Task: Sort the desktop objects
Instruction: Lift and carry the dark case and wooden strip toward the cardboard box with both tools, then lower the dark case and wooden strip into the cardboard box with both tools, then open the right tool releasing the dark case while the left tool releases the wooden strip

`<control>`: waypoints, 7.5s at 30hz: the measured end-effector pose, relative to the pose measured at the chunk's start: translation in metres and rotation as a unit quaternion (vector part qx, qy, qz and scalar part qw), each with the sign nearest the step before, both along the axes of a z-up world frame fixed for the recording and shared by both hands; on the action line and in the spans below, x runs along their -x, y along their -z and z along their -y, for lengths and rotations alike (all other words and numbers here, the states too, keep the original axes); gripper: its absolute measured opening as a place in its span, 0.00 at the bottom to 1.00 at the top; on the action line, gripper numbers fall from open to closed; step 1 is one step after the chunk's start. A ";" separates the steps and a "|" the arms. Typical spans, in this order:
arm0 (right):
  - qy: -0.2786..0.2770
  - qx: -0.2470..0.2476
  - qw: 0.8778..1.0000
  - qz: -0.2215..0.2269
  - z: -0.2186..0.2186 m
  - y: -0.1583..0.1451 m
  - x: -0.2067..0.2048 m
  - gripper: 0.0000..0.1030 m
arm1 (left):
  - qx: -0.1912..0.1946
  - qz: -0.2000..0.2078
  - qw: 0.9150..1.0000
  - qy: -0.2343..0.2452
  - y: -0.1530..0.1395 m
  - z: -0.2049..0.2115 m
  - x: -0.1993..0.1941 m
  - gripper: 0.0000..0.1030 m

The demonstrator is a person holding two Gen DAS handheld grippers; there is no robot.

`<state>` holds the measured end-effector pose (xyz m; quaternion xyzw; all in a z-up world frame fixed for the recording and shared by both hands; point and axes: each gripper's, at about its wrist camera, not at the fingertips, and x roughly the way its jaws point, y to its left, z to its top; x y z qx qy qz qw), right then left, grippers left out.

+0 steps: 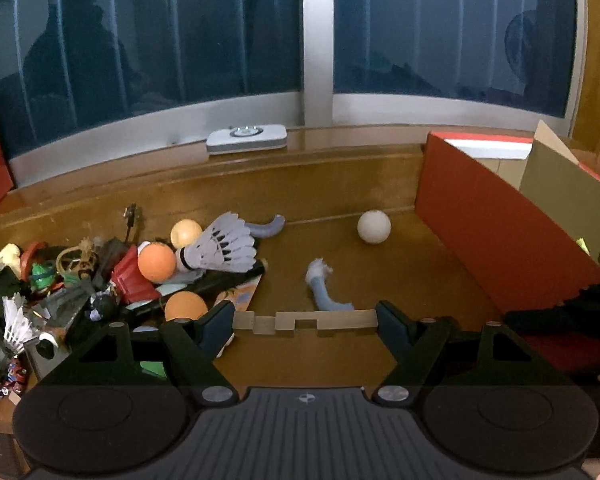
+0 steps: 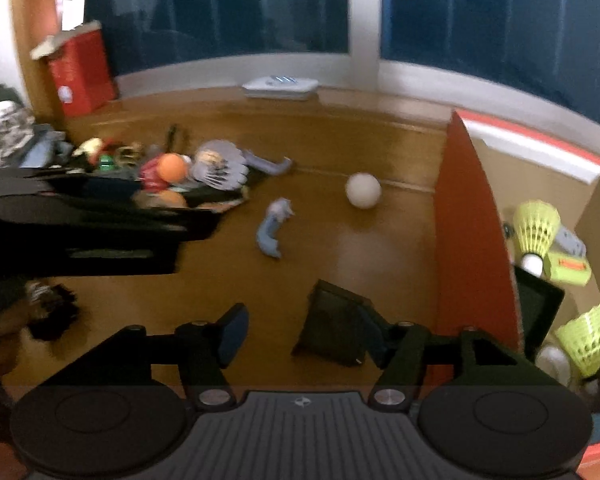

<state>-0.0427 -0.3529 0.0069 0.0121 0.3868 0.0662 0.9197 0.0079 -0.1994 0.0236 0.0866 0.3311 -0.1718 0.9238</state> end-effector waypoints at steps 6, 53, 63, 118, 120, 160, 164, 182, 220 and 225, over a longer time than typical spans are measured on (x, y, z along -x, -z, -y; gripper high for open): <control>0.076 -0.013 0.997 -0.020 0.009 0.036 -0.029 0.62 | -0.002 -0.009 1.000 0.021 0.005 -0.008 -0.004 0.73; 0.049 -0.022 0.994 0.099 0.011 -0.050 0.010 0.48 | 0.001 0.027 0.999 0.029 -0.012 -0.002 0.000 0.74; 0.046 -0.025 0.992 0.112 0.020 -0.060 0.019 0.48 | 0.004 0.035 0.999 0.032 -0.016 0.010 0.003 0.74; 0.091 -0.040 0.983 0.154 0.120 -0.077 0.056 0.48 | 0.012 0.072 0.994 0.087 -0.041 0.119 0.029 0.74; 0.096 -0.041 0.983 0.154 0.127 -0.075 0.057 0.48 | 0.011 0.072 0.993 0.090 -0.040 0.124 0.030 0.74; 0.151 -0.025 0.980 0.127 0.215 -0.048 0.084 0.49 | -0.003 0.032 0.988 0.148 -0.015 0.211 0.046 0.74; 0.161 -0.024 0.979 0.122 0.220 -0.044 0.088 0.49 | -0.009 0.034 0.987 0.158 -0.013 0.219 0.049 0.74; 0.181 -0.023 0.978 0.102 0.235 -0.033 0.094 0.49 | -0.025 0.023 0.981 0.192 -0.004 0.238 0.059 0.74; 0.187 -0.015 0.979 0.085 0.242 -0.026 0.095 0.49 | -0.024 0.008 0.977 0.209 0.006 0.246 0.063 0.78; 0.187 -0.019 0.978 0.087 0.242 -0.028 0.096 0.52 | -0.022 0.026 0.976 0.214 0.002 0.245 0.069 0.89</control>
